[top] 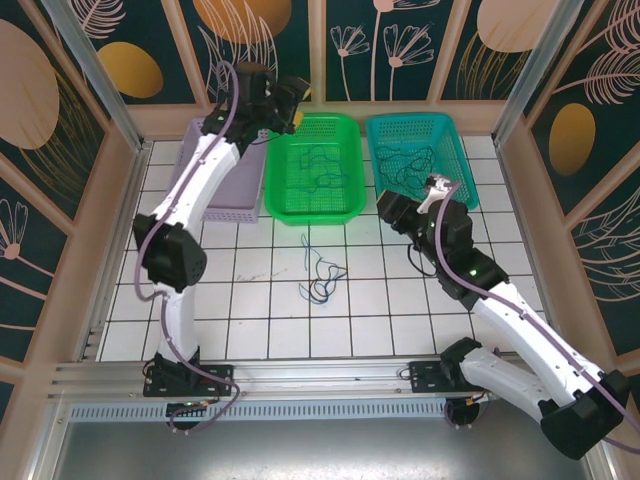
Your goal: Untangle the cables
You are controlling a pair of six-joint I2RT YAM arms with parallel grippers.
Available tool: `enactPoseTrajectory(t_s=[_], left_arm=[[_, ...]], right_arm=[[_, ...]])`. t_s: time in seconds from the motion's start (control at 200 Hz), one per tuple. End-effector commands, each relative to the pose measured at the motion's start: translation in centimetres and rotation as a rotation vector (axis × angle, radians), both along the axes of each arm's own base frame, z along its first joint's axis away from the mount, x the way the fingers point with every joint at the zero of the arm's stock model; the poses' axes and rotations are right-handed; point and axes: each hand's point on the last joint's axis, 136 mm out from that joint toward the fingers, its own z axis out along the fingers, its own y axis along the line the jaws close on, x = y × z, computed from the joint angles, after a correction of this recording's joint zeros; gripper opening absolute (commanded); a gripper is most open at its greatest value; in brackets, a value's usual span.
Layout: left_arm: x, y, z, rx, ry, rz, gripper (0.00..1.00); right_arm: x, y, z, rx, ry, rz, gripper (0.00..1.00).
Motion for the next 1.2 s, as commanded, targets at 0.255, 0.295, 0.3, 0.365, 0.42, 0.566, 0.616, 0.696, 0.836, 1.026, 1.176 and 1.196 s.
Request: enactPoseTrajectory(t_s=[0.255, 0.295, 0.3, 0.365, 0.42, 0.566, 0.616, 0.696, 0.836, 1.026, 1.176, 1.196], left_arm=[[-19.6, 2.6, -15.6, 0.225, 0.262, -0.178, 0.47], [-21.2, 1.6, -16.8, 0.181, 0.257, -0.218, 0.49], [-21.4, 1.5, -16.9, 0.174, 0.254, -0.222, 0.49], [-23.1, 0.4, -18.5, 0.130, 0.263, -0.240, 0.54], [-23.6, -0.5, -19.1, 0.100, 0.265, -0.249, 0.58], [-23.9, -1.0, -21.3, 0.070, 0.348, -0.196, 0.61], [-24.0, -0.6, -22.4, 0.060, 0.377, -0.159, 0.60], [-23.9, -0.3, -23.8, 0.044, 0.390, -0.126, 0.57], [-22.6, -2.0, -24.5, 0.027, 0.354, -0.175, 0.55], [-20.6, -2.7, -24.6, 0.070, 0.294, -0.171, 0.54], [-21.3, -2.1, -27.0, 0.160, 0.338, -0.191, 0.41], [-21.2, -2.0, -27.1, 0.164, 0.334, -0.188, 0.38]], right_arm=[[-4.6, 2.8, -9.2, -0.046, 0.233, 0.089, 0.52], [-5.1, 3.2, -10.3, -0.045, 0.259, 0.108, 0.51], [-5.2, 3.3, -10.5, -0.047, 0.263, 0.110, 0.51], [-6.1, 3.9, -12.6, -0.057, 0.309, 0.135, 0.50], [-6.7, 4.0, -14.4, -0.065, 0.358, 0.137, 0.50], [-7.6, 4.2, -17.2, -0.011, 0.466, 0.122, 0.50], [-7.8, 4.3, -17.7, 0.012, 0.494, 0.118, 0.49], [-8.0, 4.5, -18.2, 0.043, 0.521, 0.116, 0.49], [-8.0, 4.3, -18.0, 0.062, 0.519, 0.101, 0.49], [-8.2, 4.1, -17.9, 0.069, 0.525, 0.100, 0.49], [-8.6, 4.7, -18.5, 0.097, 0.581, 0.107, 0.49], [-8.6, 4.8, -18.6, 0.102, 0.591, 0.106, 0.49]])
